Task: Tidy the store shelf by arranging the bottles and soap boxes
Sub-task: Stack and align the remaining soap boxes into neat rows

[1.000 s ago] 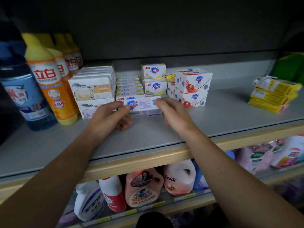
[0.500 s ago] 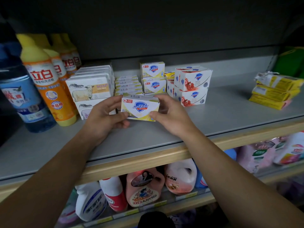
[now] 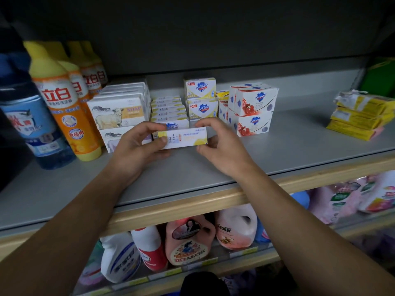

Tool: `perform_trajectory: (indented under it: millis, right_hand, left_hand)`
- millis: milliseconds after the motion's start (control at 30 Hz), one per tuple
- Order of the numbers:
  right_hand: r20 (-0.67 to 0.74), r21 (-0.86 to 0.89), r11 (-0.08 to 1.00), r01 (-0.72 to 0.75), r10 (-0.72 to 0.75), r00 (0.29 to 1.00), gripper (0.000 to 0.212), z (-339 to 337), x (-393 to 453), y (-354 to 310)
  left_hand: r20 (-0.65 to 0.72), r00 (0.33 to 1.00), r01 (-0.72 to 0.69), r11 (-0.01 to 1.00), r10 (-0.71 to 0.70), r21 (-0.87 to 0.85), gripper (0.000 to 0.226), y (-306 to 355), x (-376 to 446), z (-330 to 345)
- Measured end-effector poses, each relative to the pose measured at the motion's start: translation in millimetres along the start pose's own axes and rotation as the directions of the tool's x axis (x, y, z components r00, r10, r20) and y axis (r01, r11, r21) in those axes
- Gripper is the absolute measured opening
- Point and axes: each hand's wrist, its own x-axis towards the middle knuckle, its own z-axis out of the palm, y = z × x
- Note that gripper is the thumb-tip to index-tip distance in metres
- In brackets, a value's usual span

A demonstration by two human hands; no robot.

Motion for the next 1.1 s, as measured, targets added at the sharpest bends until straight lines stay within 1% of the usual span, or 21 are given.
perform_trajectory:
  millis: [67,133,267,367,433,467,533,600,633,700,733,800,900,1033,1100]
  right_hand:
    - [-0.066,0.016,1.0,0.01,-0.009,0.998,0.042,-0.1,-0.4,1.0]
    - [-0.099,0.015,1.0,-0.003,0.004,0.995,0.043,-1.0,0.7,3.2]
    - [-0.095,-0.083,0.995,-0.06,0.052,0.994,0.05,-0.5,2.9,6.8]
    - [-0.114,-0.14,0.99,-0.021,0.005,0.993,0.057,-0.9,1.9,4.6]
    - [-0.101,-0.208,0.977,0.047,-0.069,0.993,0.055,-0.2,1.4,1.4]
    - [-0.087,-0.258,0.963,0.082,-0.108,0.99,0.053,0.5,1.0,0.3]
    - [-0.044,-0.352,0.927,0.129,-0.154,0.987,0.048,2.7,1.4,-0.4]
    - [0.004,-0.41,0.899,0.156,-0.169,0.986,0.047,5.9,2.6,-0.3]
    - [0.02,-0.433,0.886,0.167,-0.176,0.984,0.047,7.2,3.5,-0.4]
    - [0.04,-0.477,0.859,0.186,-0.19,0.981,0.046,9.2,5.0,-0.6]
    - [0.047,-0.503,0.842,0.194,-0.197,0.979,0.045,9.8,6.3,-0.9]
    - [0.065,-0.558,0.802,0.215,-0.216,0.974,0.044,12.2,10.5,-1.3]
    - [0.095,-0.631,0.742,0.225,-0.214,0.972,0.043,18.6,22.0,-3.7]
    - [0.143,-0.7,0.67,0.245,-0.205,0.968,0.043,31.5,43.7,-5.4]
    - [0.156,-0.719,0.646,0.256,-0.21,0.965,0.043,38.4,54.1,-5.1]
  left_hand:
    - [-0.043,0.999,0.027,0.999,-0.025,0.044,0.011,-0.2,-0.6,3.8]
    - [-0.096,0.995,-0.01,0.981,0.029,0.192,0.007,-3.6,-0.1,7.9]
    - [-0.099,0.986,-0.078,0.896,0.134,0.436,0.023,-8.7,2.8,7.9]
    - [-0.12,0.966,-0.115,0.801,0.227,0.587,0.027,-7.4,-0.5,4.2]
    - [-0.113,0.959,-0.111,0.711,0.261,0.694,0.022,-3.7,-3.9,0.9]
    - [-0.095,0.963,-0.095,0.651,0.25,0.753,0.019,-1.4,-6.0,-2.9]
    - [-0.058,0.983,-0.044,0.524,0.177,0.851,0.019,2.6,-10.6,-16.4]
    - [-0.011,0.993,-0.034,0.371,0.117,0.928,0.027,4.1,-21.0,-33.1]
    - [0.039,0.993,-0.072,0.306,0.114,0.949,0.034,4.5,-27.2,-39.3]
    - [0.144,0.985,-0.164,0.245,0.099,0.956,0.059,3.8,-37.6,-43.8]
    - [0.16,0.984,-0.173,0.229,0.076,0.958,0.07,2.9,-39.5,-42.8]
    - [0.131,0.991,-0.134,0.204,0.032,0.97,0.082,1.4,-38.7,-40.0]
    - [0.12,0.993,-0.121,0.187,0.017,0.975,0.087,-1.1,-35.5,-40.7]
    - [0.105,0.994,-0.102,0.164,-0.007,0.981,0.081,-3.5,-33.0,-44.0]
    - [0.103,0.994,-0.099,0.154,-0.02,0.983,0.084,-4.8,-31.4,-44.7]
